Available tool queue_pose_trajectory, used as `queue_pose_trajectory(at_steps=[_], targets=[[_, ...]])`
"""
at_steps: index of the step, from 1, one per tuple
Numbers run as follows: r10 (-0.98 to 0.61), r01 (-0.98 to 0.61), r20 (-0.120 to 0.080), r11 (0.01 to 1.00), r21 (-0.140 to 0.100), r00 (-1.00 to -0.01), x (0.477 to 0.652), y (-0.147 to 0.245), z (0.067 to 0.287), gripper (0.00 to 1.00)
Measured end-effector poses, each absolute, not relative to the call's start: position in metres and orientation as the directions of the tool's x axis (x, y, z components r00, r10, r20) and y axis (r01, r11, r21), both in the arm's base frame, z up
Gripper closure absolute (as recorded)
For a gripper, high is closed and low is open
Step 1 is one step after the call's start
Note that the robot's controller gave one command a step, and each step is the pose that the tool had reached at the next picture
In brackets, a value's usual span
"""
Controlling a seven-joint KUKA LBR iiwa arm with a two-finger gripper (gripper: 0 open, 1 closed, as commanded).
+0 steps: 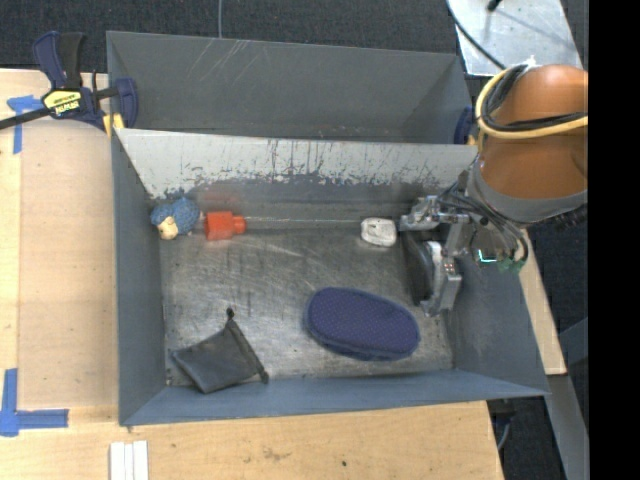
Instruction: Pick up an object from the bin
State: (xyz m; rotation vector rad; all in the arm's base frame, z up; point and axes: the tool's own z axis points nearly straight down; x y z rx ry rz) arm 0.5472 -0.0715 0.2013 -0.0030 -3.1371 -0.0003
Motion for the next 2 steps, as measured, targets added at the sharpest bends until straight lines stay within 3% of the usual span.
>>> queue_pose_trajectory(at_steps=[1, 2], targets=[[-0.358, -0.358, 0.002, 0.934, 0.004, -0.934, 0.505, 0.054, 0.08, 0.0], [-0.422, -0.422, -0.01, 0.907, -0.004, -0.907, 0.498, 0.008, 0.084, 0.0]])
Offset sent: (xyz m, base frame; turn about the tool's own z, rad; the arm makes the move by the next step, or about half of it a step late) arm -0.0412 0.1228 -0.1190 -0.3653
